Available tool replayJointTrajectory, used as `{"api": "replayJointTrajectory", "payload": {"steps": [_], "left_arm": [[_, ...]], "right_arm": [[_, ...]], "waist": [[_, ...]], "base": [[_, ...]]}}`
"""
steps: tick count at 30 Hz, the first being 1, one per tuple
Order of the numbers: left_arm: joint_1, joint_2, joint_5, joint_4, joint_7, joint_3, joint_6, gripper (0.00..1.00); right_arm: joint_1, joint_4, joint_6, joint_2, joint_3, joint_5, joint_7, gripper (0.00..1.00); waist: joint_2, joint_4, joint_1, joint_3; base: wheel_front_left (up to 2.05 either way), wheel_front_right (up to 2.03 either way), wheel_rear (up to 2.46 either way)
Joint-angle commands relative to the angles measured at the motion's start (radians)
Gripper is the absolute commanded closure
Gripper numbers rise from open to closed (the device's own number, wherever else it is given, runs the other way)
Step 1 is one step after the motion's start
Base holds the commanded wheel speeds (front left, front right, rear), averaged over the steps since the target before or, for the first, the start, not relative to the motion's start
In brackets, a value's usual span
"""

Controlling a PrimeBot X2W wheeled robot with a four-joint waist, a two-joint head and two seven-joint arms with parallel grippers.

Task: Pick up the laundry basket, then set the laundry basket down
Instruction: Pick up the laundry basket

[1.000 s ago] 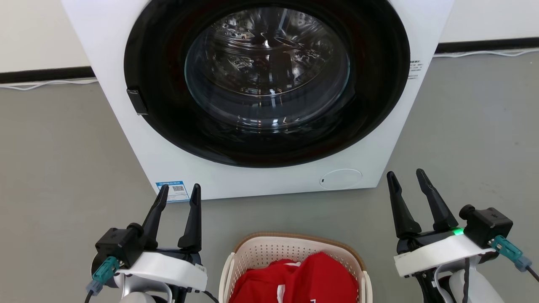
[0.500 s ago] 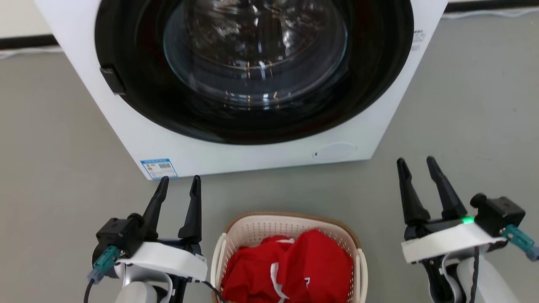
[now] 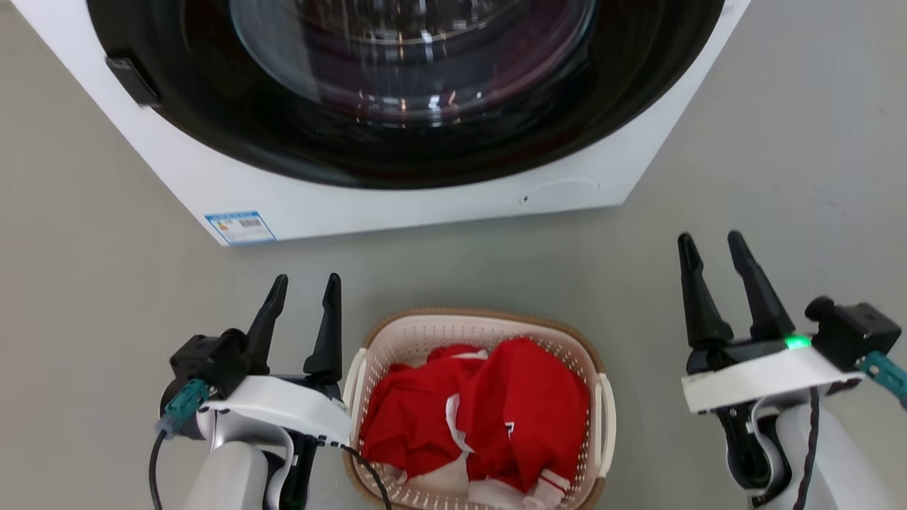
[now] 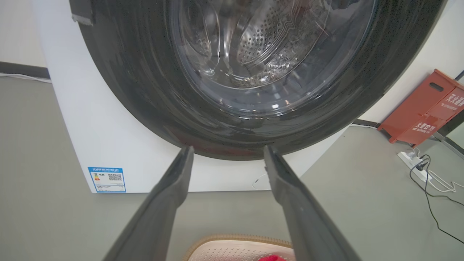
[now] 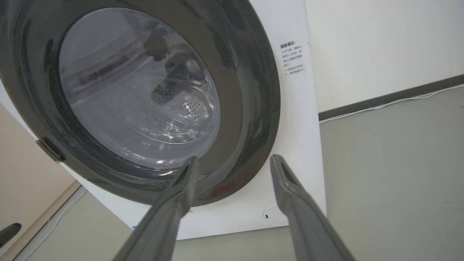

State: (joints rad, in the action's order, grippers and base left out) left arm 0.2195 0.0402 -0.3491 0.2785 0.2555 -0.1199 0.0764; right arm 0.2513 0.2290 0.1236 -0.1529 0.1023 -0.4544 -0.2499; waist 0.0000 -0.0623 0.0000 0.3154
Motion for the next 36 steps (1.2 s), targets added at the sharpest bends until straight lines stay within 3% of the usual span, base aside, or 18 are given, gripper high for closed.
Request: {"api": "replayJointTrajectory", "payload": {"steps": [1, 21, 36], "left_arm": [[0.04, 0.01, 0.013, -0.008, 0.006, 0.024, 0.006, 0.0], [0.15, 0.01, 0.031, 0.194, 0.006, 0.045, 0.019, 0.0], [0.267, 0.01, 0.069, 0.539, 0.006, 0.067, 0.044, 0.0]], "right_arm": [[0.02, -0.028, 0.007, -0.009, 0.023, -0.009, -0.012, 0.0], [0.08, -0.001, 0.007, -0.02, 0.037, -0.042, -0.012, 0.0], [0.118, -0.005, 0.007, -0.029, 0.052, -0.047, -0.012, 0.0]], "waist": [[0.0, -0.002, 0.0, 0.027], [0.0, -0.012, 0.0, 0.188], [0.0, -0.032, 0.0, 0.27]], "base": [[0.0, 0.0, 0.0], [0.0, 0.0, 0.0], [0.0, 0.0, 0.0]]}}
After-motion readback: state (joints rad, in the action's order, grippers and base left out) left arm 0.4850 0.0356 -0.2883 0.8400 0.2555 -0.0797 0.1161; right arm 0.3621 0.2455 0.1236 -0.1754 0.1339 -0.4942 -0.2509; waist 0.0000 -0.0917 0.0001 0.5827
